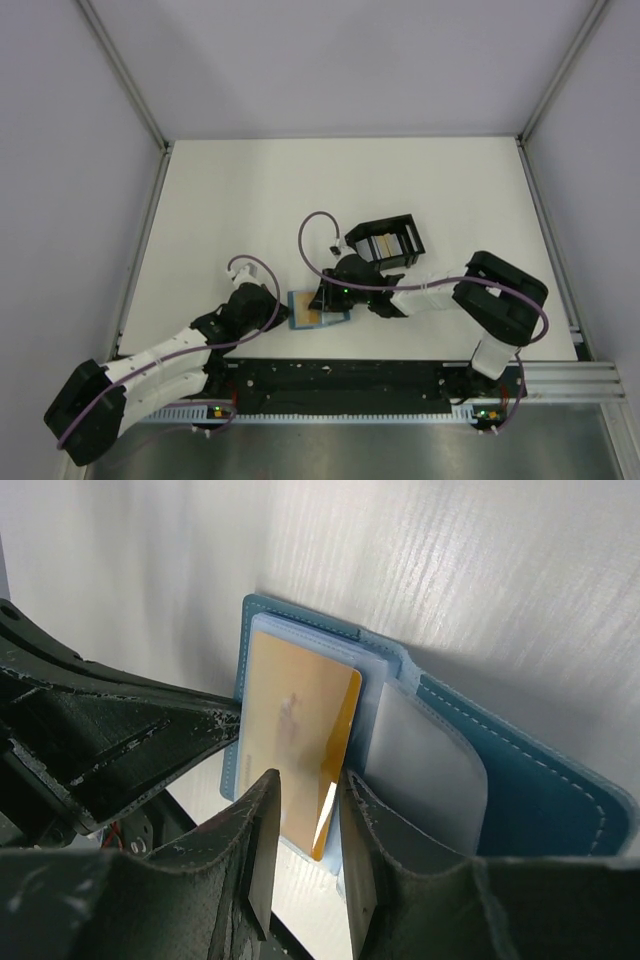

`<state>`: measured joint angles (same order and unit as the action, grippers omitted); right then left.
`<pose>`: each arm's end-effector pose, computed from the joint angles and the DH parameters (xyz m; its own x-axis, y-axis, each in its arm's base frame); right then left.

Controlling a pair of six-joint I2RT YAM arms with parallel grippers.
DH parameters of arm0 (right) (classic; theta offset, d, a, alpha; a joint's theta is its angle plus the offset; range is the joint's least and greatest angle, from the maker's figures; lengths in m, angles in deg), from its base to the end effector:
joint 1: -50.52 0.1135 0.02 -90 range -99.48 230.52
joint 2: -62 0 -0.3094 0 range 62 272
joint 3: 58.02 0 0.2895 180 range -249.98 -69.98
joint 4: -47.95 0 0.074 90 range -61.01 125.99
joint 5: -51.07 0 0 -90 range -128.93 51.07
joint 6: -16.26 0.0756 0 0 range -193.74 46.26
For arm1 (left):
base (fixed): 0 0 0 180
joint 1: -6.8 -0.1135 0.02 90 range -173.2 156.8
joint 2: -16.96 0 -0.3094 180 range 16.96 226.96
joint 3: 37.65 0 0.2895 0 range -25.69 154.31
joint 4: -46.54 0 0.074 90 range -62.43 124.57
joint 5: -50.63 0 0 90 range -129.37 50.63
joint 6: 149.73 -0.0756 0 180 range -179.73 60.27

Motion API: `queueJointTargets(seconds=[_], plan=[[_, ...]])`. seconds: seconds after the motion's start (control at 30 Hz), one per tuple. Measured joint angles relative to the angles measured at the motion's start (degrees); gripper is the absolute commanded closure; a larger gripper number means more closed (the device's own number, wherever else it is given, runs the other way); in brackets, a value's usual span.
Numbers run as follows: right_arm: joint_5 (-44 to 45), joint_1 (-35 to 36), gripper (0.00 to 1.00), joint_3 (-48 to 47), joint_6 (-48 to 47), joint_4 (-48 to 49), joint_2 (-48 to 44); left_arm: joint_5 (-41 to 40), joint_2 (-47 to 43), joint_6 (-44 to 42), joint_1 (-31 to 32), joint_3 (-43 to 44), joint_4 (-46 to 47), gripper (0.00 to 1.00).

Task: Put the credit cards into the card holder
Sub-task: Pick up the credit card from the card holder.

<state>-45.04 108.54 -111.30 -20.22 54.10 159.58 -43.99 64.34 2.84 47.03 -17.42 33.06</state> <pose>0.1972 0.3311 0.1259 -0.9083 0.0548 -0.4147 -0.2647 0.6922 0.6714 0.1425 -0.1125 0.1118 -0.7590 -0.5167 -0.3962 -0.1662 0.7420 -0.6494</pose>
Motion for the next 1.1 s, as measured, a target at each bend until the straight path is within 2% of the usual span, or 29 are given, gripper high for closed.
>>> queueJointTargets(seconds=[0.13,0.33,0.57,0.77,0.93,1.1], plan=[[-0.44,0.00,0.70,-1.14,-0.79,-0.59,0.61,-0.61,0.00,-0.50,0.00,0.20,-0.26,1.00],[2.40,0.35,0.62,-2.08,-2.56,-4.13,-0.55,-0.66,-0.22,-1.01,0.00,0.42,-0.74,1.00],[11.43,0.33,0.59,-2.73,-9.14,-13.86,-9.14,-0.39,-2.51,-2.54,0.00,1.95,-2.84,1.00],[15.41,-1.40,0.49,-2.75,-13.75,-19.56,-16.37,-0.33,-2.67,-3.45,0.00,3.56,-3.43,1.00],[17.57,-9.25,0.46,-5.03,-17.90,-25.03,-23.52,-0.37,-2.67,-4.07,0.00,3.74,-3.69,1.00],[15.87,-19.30,0.45,-7.91,-22.01,-27.96,-24.74,-0.61,-2.67,-4.37,0.00,4.79,-5.42,1.00]])
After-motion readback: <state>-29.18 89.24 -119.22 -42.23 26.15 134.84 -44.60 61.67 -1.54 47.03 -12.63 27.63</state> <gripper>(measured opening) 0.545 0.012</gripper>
